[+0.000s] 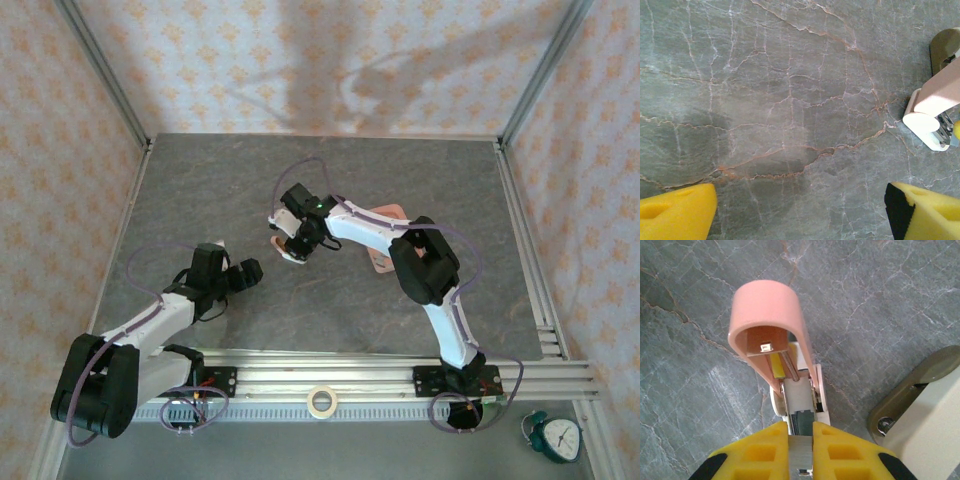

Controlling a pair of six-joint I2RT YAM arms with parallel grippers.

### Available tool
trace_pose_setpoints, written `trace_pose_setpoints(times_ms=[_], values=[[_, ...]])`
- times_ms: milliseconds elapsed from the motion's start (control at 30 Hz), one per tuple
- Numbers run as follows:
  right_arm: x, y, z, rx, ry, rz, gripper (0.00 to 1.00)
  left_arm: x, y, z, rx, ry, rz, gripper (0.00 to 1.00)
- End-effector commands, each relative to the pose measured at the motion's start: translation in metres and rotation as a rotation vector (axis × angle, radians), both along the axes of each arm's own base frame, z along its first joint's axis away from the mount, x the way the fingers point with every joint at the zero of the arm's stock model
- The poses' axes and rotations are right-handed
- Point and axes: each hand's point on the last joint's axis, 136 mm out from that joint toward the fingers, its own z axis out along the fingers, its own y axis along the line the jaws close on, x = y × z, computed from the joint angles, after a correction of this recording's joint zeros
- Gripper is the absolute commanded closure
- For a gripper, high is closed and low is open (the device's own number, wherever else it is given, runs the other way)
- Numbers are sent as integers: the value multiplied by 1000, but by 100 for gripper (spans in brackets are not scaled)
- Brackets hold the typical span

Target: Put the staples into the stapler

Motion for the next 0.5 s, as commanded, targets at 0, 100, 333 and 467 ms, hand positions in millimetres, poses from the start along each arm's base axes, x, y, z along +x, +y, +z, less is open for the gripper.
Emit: trace_pose_setpoints(times_ms=[0,100,333,467], values=[[6,2,6,-6,-45,-7,85,8,4,13,19,-37,1,12],[8,1,5,-14,-57,-3,85,8,4,13,21,-38,1,12],[6,-1,1,-25,-47,9,85,8,5,14,21,-40,2,12],[4,-2,-1,-31,-39,19,85,8,5,15,21,-40,3,12]])
